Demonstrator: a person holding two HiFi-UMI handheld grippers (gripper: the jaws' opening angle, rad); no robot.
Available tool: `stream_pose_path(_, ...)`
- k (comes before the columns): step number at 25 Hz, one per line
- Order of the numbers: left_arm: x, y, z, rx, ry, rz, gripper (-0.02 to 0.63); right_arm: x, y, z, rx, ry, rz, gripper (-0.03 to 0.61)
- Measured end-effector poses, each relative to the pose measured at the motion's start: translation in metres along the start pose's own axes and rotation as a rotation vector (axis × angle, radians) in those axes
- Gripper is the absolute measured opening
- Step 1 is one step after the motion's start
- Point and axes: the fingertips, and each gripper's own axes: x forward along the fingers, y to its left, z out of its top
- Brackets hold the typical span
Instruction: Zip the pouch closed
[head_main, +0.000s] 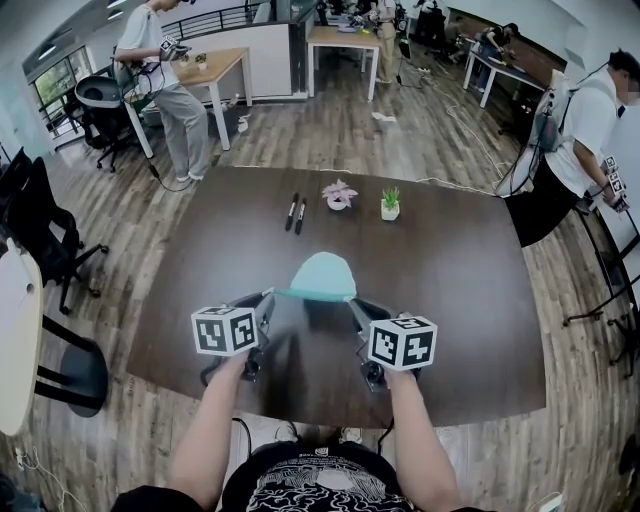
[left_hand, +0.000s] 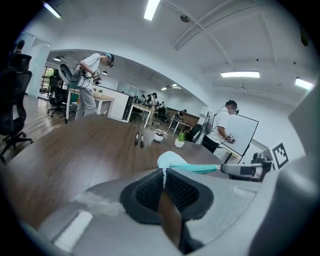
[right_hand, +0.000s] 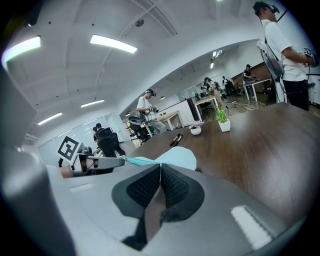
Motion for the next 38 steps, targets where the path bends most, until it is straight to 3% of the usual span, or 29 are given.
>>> stream_pose_path(9,0.005,-0.007,-0.01,0.04,0.025,0.004,0.023,0.0,-0.011,-0.012,0.001,0.03,-0.051,0.008)
stream_pose_path(24,0.034,-0.015,-0.07,0.123,0.203,-0.003,0.028,0.006,-0.053,-0.075,0.063,0.154,-0.191,0.008)
stream_pose_path(38,0.037,-0.014,-0.093,0.128,0.276,-0.004,0.058,0.008,-0.063,-0.098,0.093,0.183,-0.241,0.011)
